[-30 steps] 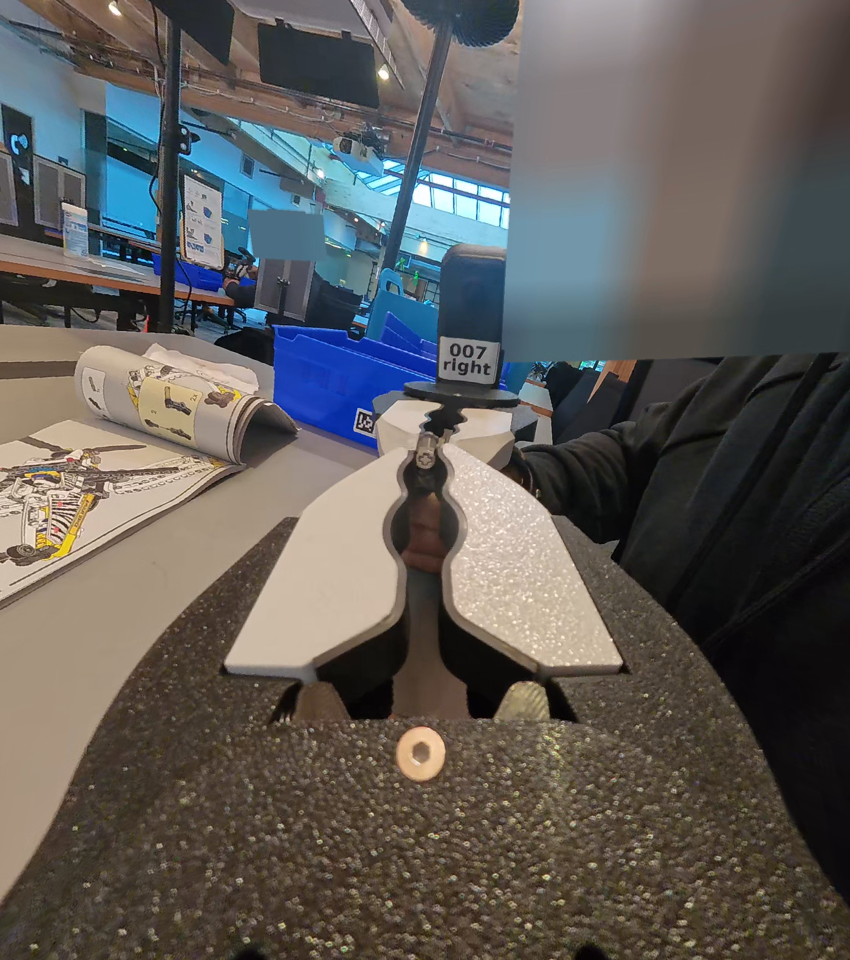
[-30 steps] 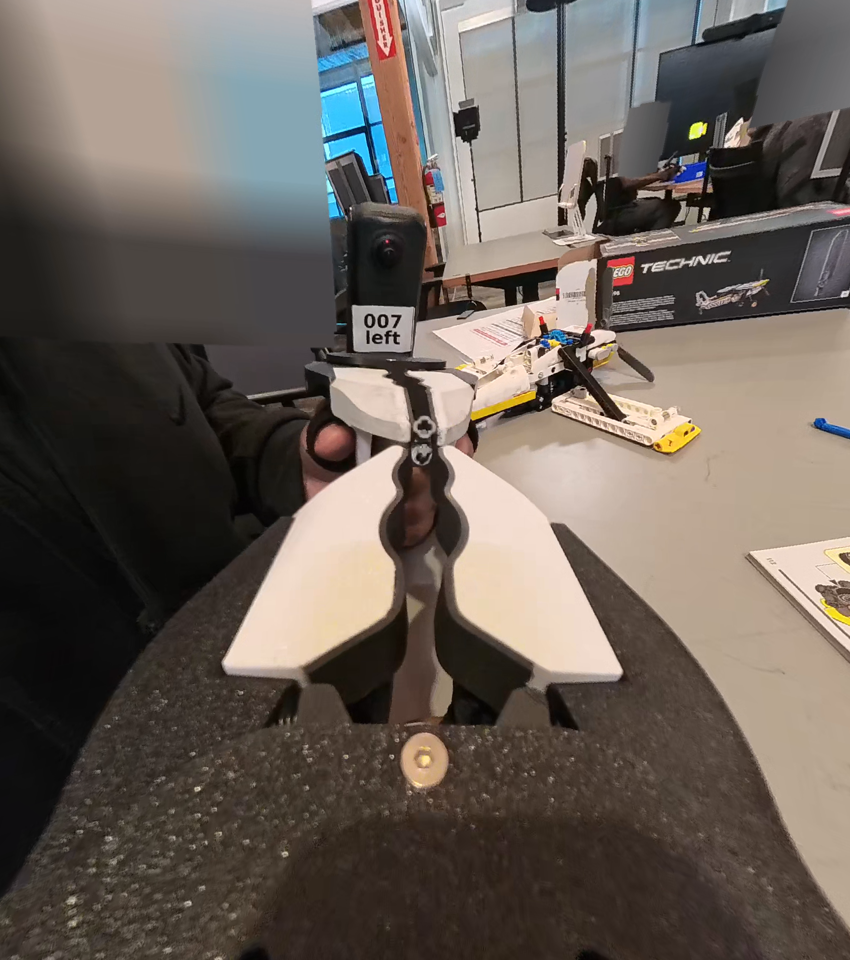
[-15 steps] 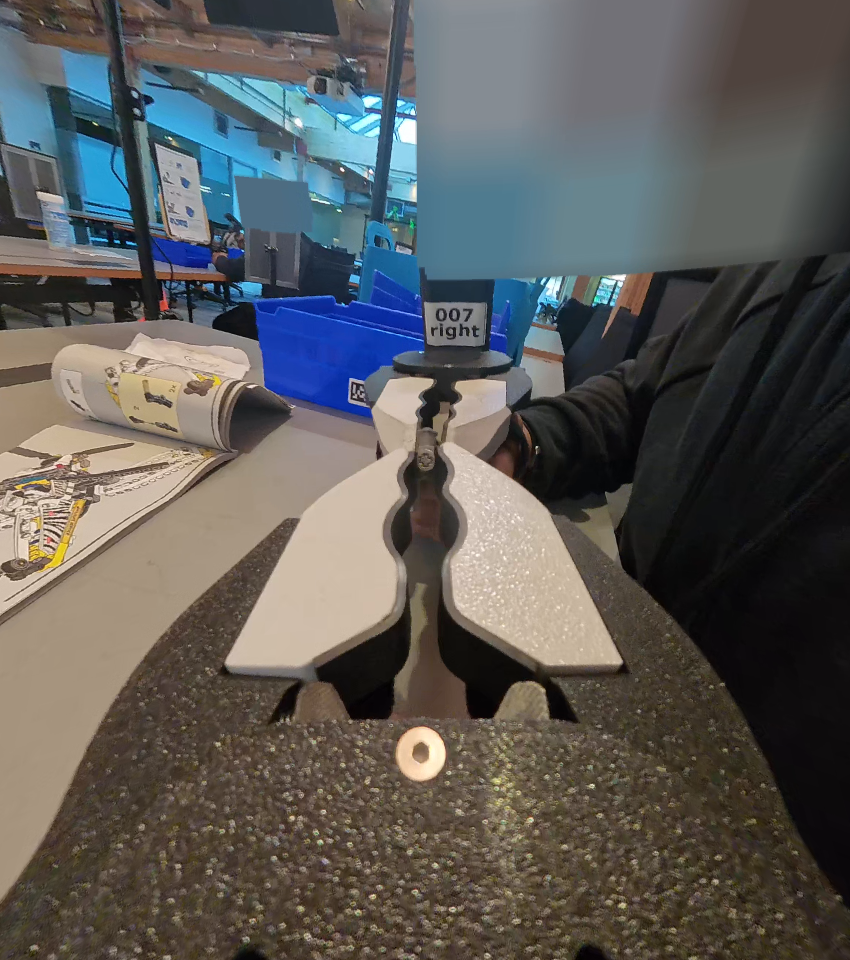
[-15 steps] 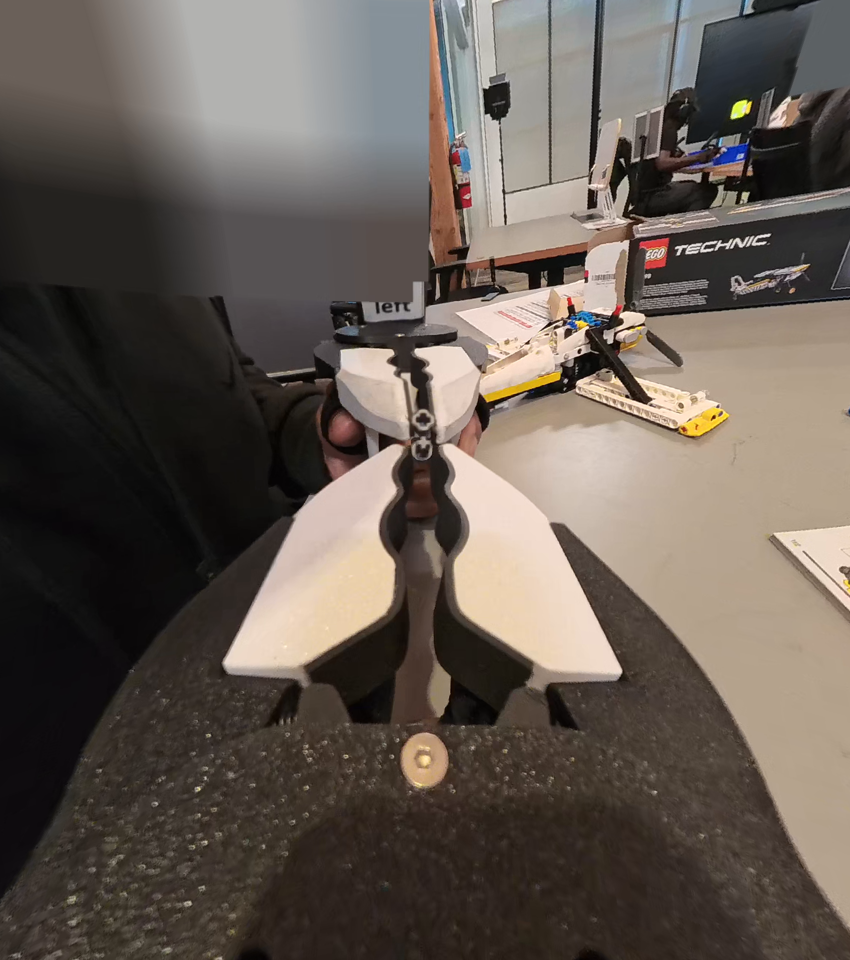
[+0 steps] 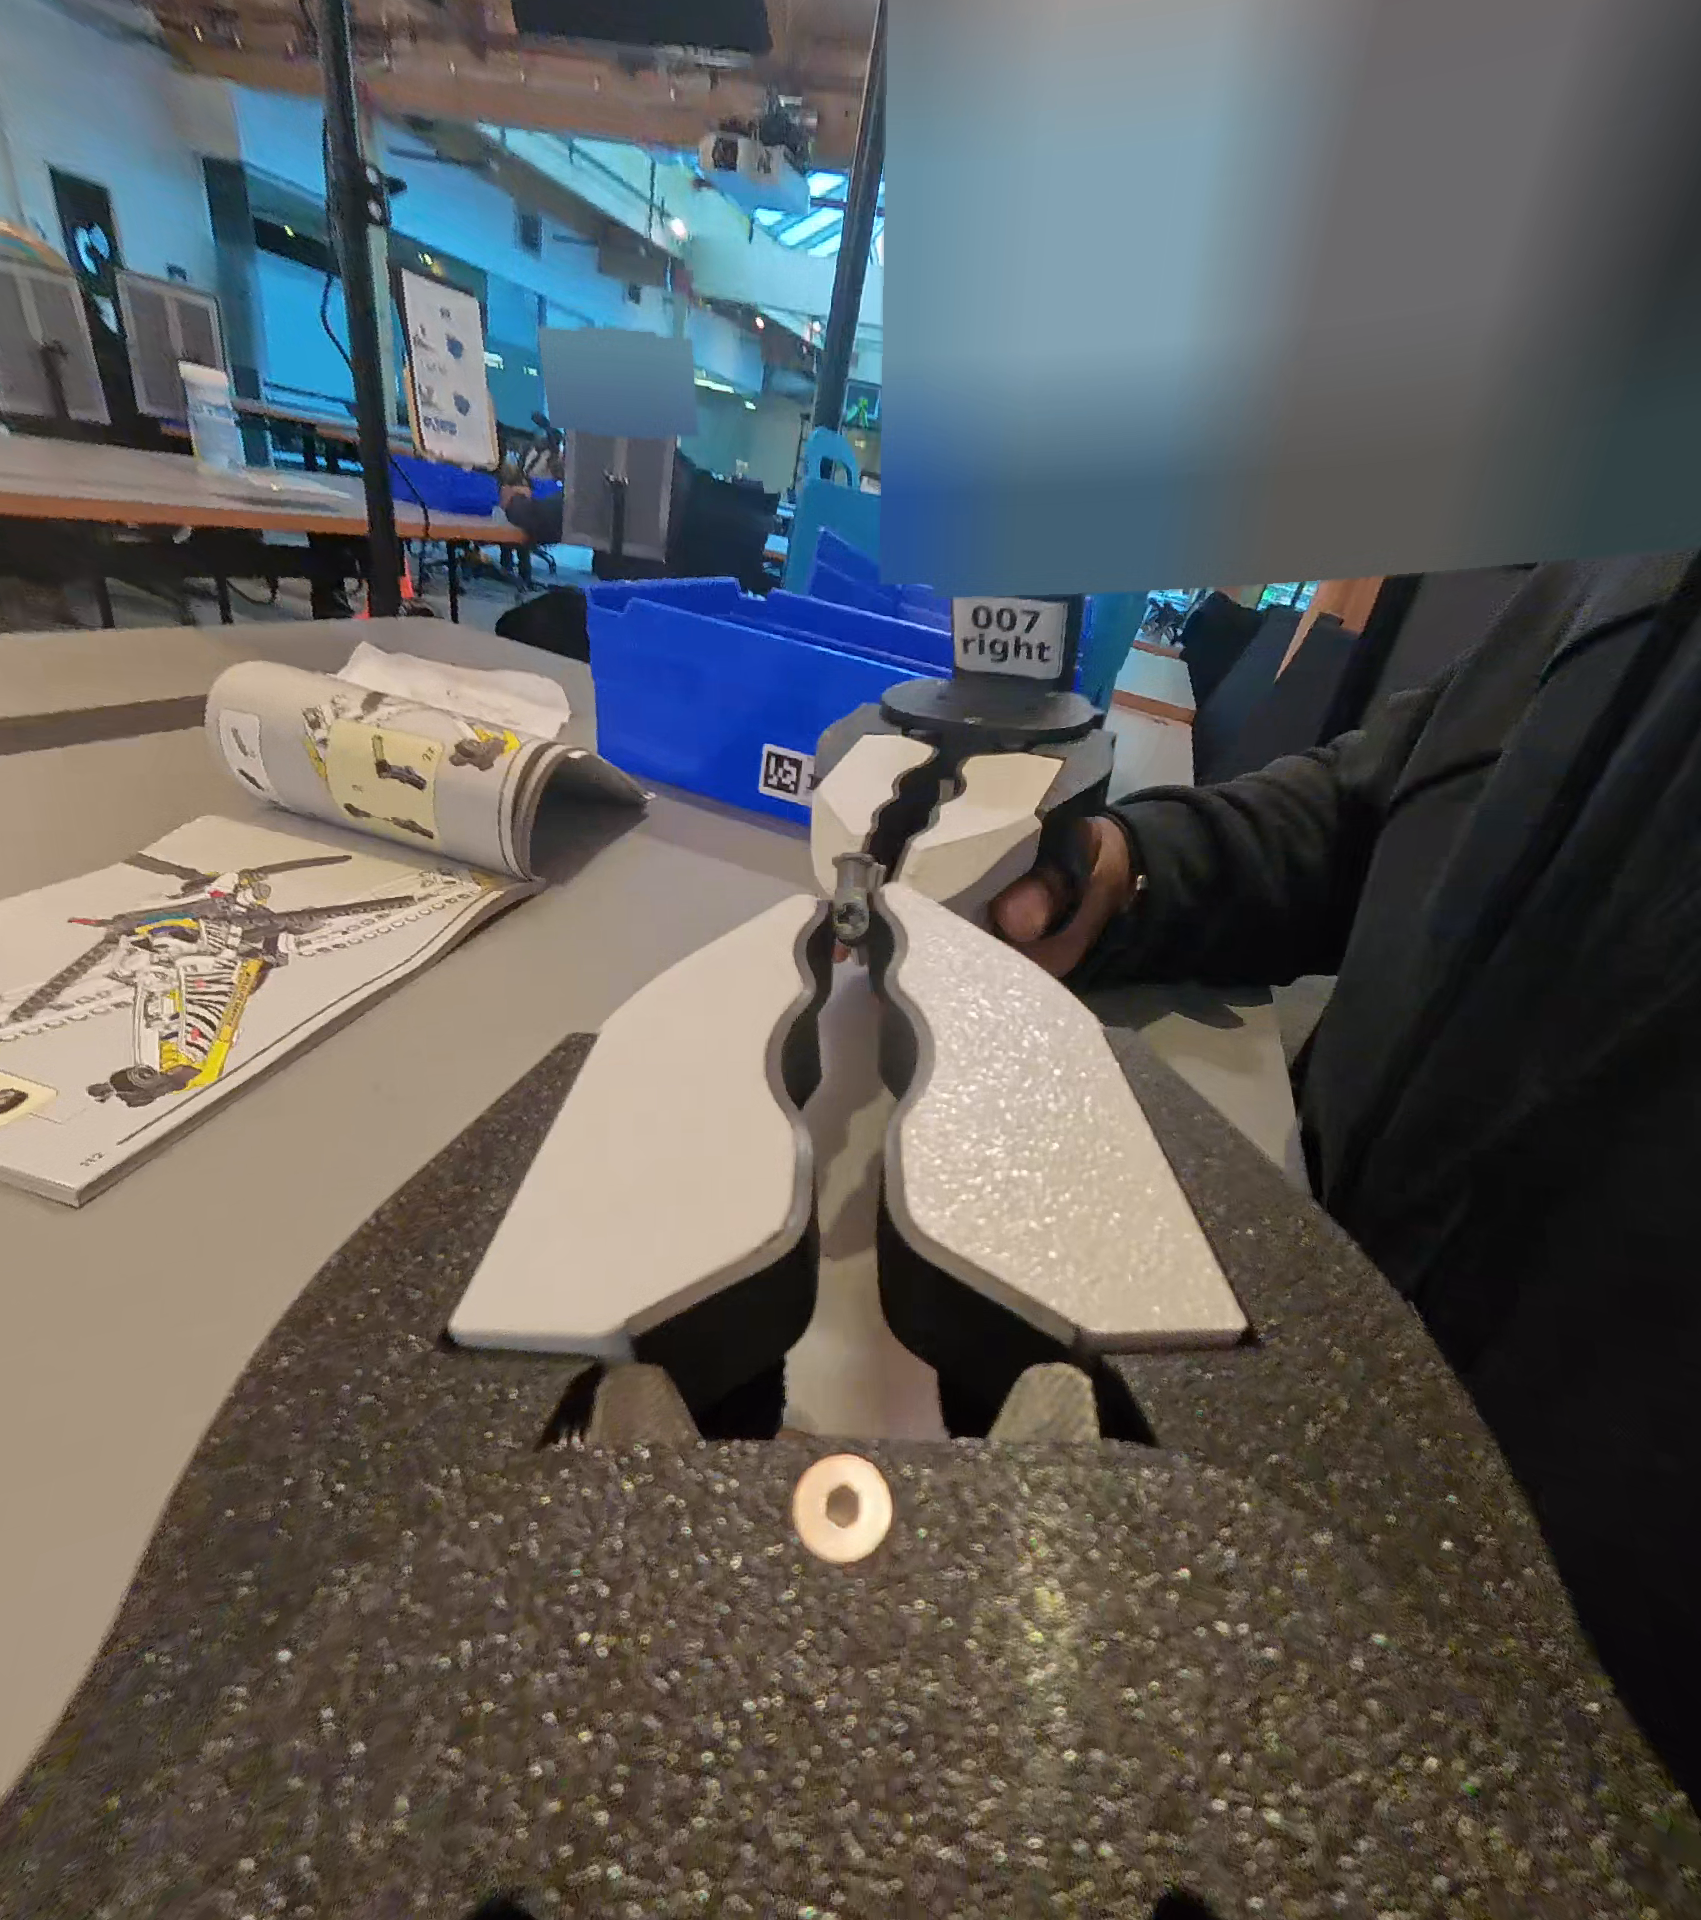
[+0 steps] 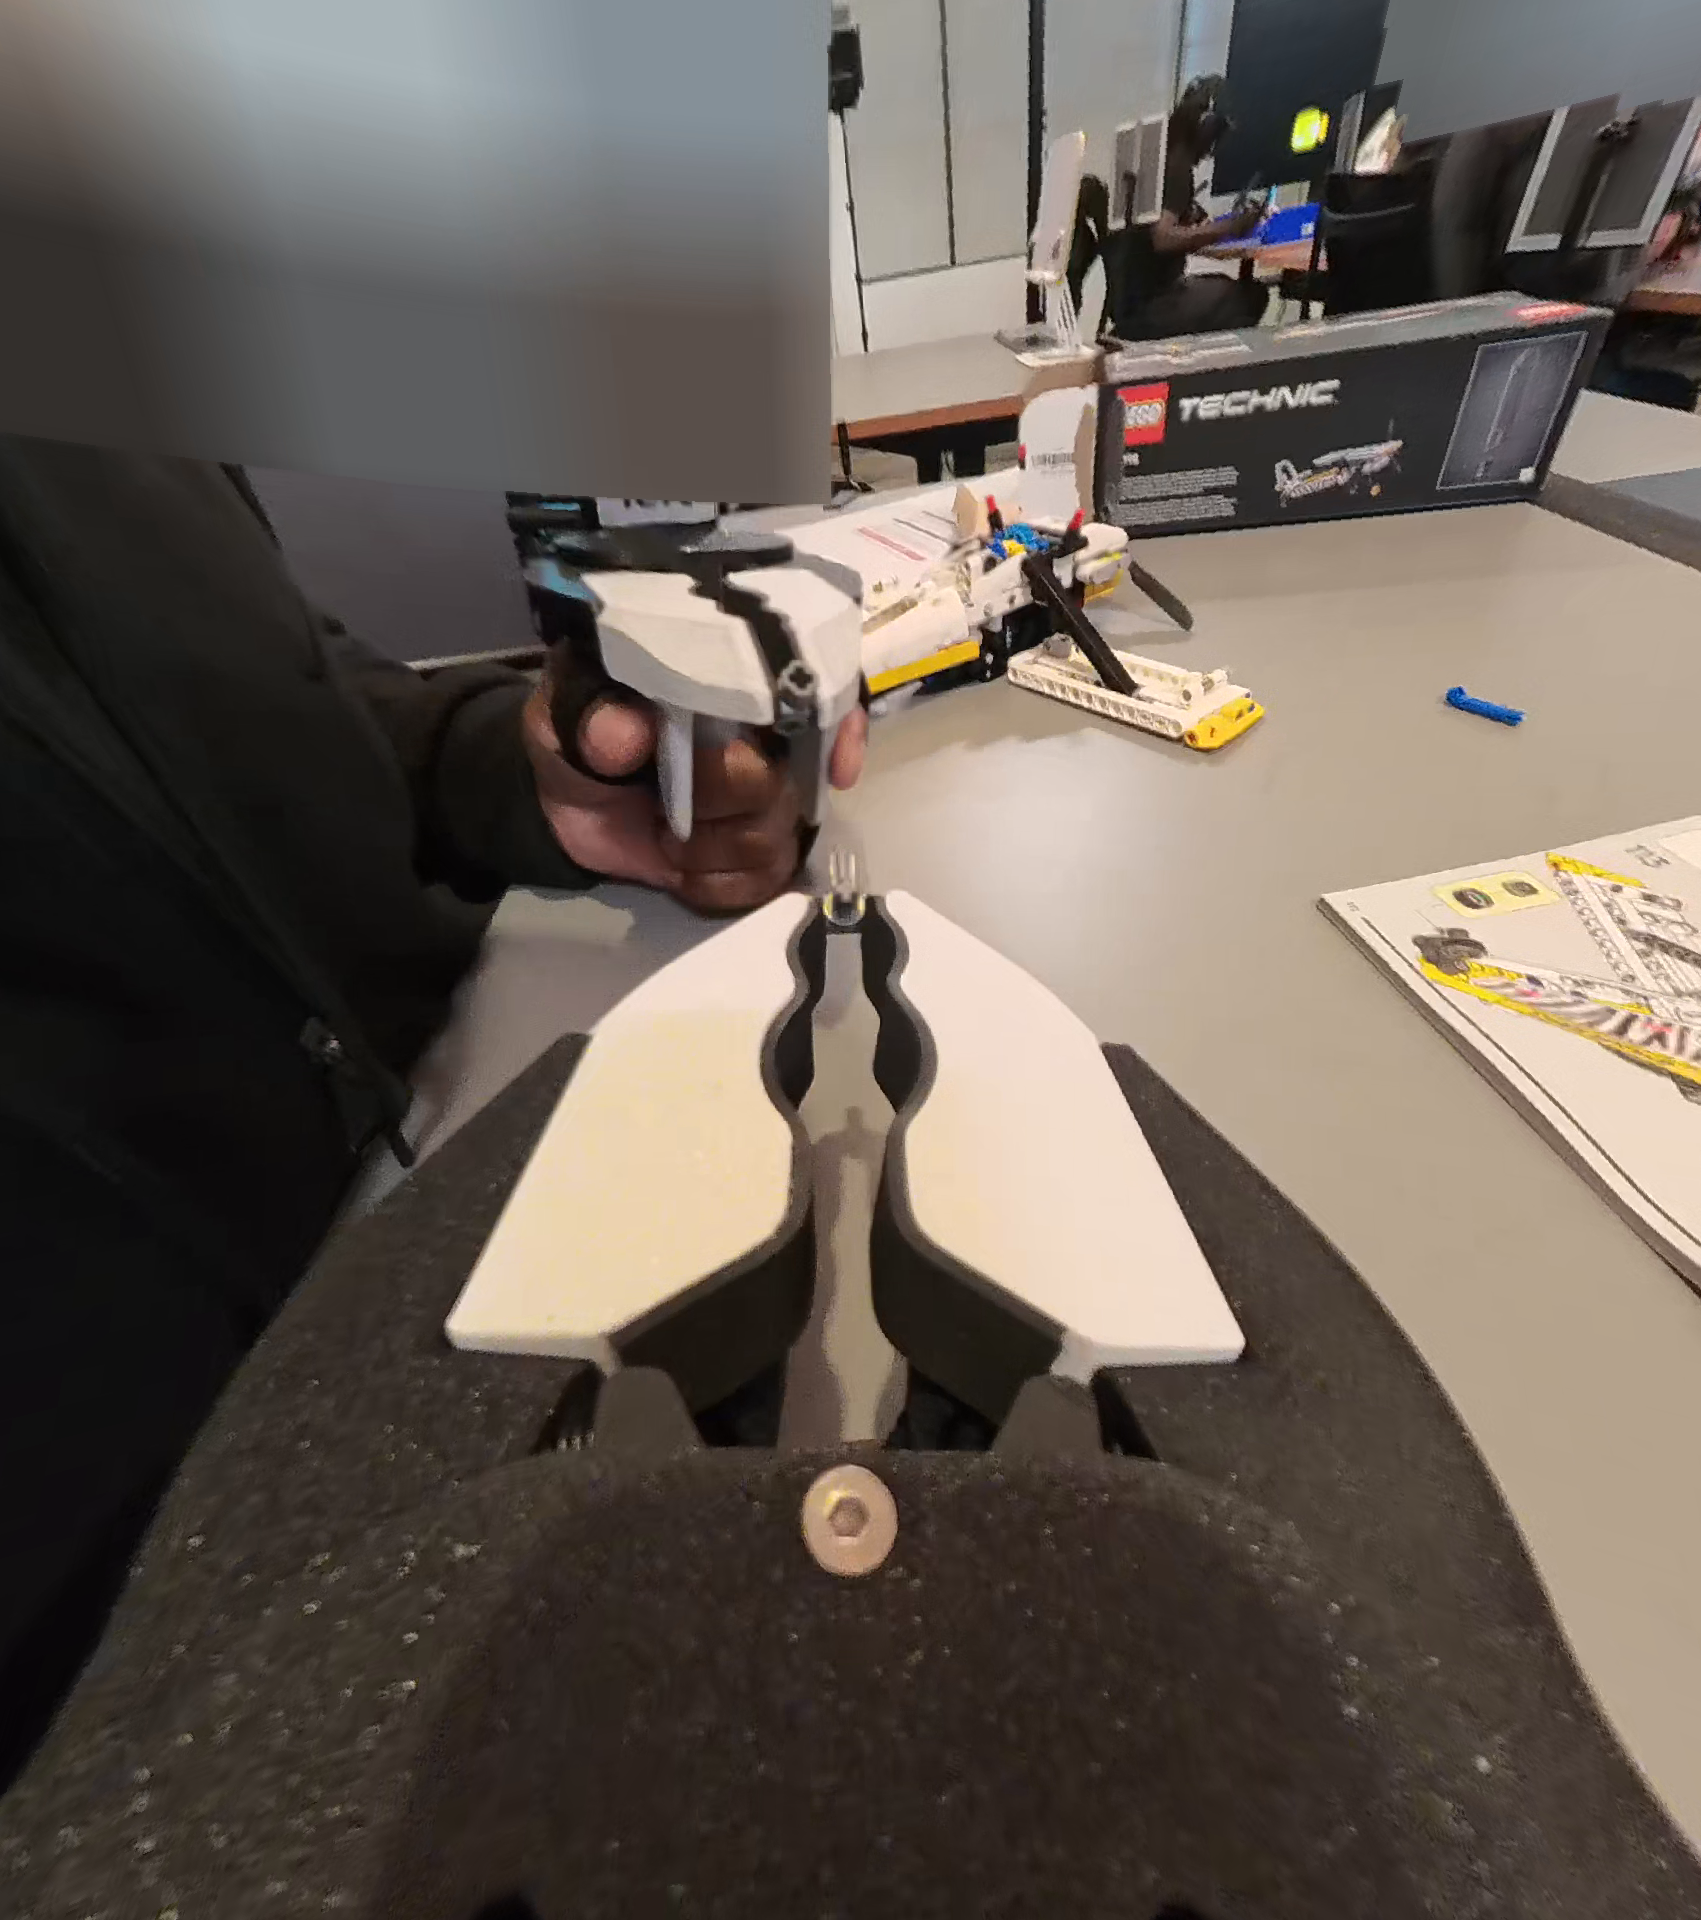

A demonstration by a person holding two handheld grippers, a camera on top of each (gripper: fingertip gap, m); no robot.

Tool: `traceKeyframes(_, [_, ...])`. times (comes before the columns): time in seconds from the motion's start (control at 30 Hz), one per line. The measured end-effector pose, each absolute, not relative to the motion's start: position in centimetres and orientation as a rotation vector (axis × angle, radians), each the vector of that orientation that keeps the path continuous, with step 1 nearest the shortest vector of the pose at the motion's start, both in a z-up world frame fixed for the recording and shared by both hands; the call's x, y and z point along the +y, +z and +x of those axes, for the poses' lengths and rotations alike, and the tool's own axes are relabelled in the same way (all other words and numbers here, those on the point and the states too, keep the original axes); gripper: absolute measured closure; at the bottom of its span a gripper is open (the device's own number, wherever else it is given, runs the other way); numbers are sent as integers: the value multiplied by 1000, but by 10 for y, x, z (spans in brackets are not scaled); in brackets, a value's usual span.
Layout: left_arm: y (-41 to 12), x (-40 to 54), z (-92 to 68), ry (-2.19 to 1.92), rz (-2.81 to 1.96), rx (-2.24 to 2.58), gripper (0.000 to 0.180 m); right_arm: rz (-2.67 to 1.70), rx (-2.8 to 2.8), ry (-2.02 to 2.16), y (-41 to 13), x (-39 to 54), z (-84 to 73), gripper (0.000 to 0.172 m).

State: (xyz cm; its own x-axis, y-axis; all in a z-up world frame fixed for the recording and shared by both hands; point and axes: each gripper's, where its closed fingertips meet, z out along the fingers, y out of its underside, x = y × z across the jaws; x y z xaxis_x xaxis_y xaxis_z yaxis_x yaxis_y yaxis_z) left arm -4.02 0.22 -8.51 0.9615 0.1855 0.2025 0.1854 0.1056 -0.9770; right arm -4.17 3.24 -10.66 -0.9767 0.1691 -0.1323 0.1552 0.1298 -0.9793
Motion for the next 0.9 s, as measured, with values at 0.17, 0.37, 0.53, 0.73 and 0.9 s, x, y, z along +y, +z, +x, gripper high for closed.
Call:
traceKeyframes(0.17, [-83, 27, -41, 14, -1605, -259, 173, -501, -2342, 1764, -109, 49, -41, 165])
traceKeyframes(0.37, [-22, 104, -50, 0, -1610, -80, 173, -805, -2020, 1577, -52, 134, -30, 164])
traceKeyframes(0.53, [16, 202, -63, 59, -1599, 110, 173, -982, -1743, 1239, -4, 276, -34, 164])
traceKeyframes(0.73, [-7, 315, -87, -29, -1673, 97, 173, -1355, -1693, 1105, -56, 383, -54, 162])
traceKeyframes(0.9, [-37, 347, -103, -12, -1771, 37, 140, -1401, -1668, 1088, -70, 399, -56, 148])
